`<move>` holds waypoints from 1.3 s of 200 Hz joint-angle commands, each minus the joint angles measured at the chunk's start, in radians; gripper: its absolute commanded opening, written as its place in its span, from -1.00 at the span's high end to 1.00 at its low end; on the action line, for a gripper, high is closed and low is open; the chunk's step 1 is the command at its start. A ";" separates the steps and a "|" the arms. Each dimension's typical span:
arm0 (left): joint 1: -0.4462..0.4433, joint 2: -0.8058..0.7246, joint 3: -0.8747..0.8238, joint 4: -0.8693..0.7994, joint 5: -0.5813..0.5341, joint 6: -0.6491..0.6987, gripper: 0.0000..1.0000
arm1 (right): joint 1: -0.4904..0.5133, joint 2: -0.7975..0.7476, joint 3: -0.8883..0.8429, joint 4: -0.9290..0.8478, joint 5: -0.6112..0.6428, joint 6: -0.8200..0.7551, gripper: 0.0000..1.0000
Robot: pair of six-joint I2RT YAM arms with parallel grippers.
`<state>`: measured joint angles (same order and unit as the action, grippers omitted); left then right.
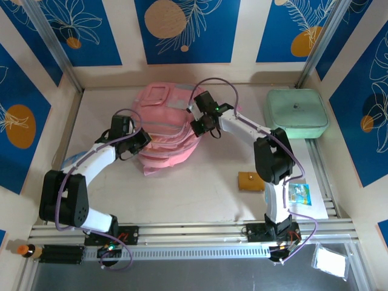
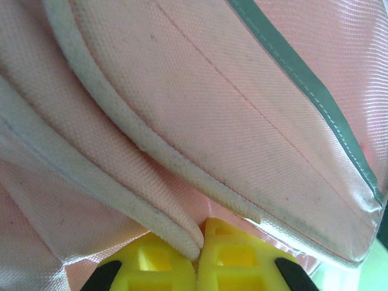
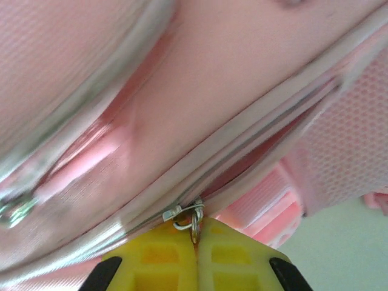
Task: Pack the student bag
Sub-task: Zip the student bag at the top-center of the table.
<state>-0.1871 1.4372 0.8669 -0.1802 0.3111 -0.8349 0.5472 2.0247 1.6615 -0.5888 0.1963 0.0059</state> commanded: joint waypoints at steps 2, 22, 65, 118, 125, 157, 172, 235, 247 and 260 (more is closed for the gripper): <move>0.015 -0.006 0.017 -0.112 0.032 0.086 1.00 | -0.061 0.043 0.107 -0.104 0.126 0.130 0.98; 0.014 -0.006 0.018 -0.110 0.039 0.092 1.00 | -0.079 0.061 0.151 -0.140 0.164 0.202 0.84; 0.015 0.015 0.004 -0.056 0.083 0.066 1.00 | -0.093 0.112 0.275 -0.303 0.239 0.346 0.65; 0.015 0.038 -0.011 -0.033 0.086 0.041 1.00 | -0.116 -0.165 -0.030 -0.071 -0.069 0.423 -0.03; 0.015 0.037 -0.011 -0.032 0.086 0.039 1.00 | -0.119 -0.190 -0.059 -0.033 -0.116 0.433 -0.09; 0.015 0.028 -0.014 -0.030 0.086 0.034 1.00 | -0.111 -0.192 -0.073 0.042 -0.270 0.446 -0.25; 0.014 0.023 -0.018 -0.032 0.086 0.033 1.00 | -0.098 -0.153 -0.040 0.052 -0.321 0.457 -0.28; 0.014 0.020 -0.023 -0.034 0.089 0.028 0.97 | -0.038 0.051 0.162 0.032 -0.372 0.427 -0.31; 0.015 0.022 -0.019 -0.037 0.092 0.029 0.96 | -0.032 0.086 0.208 0.003 -0.355 0.415 -0.33; 0.015 0.023 -0.016 -0.038 0.092 0.030 0.95 | -0.026 0.117 0.239 -0.019 -0.362 0.400 -0.35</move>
<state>-0.1787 1.4696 0.8589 -0.1722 0.3664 -0.8288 0.5121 2.0995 1.8210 -0.5594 -0.1356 0.4419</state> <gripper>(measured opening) 0.065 0.668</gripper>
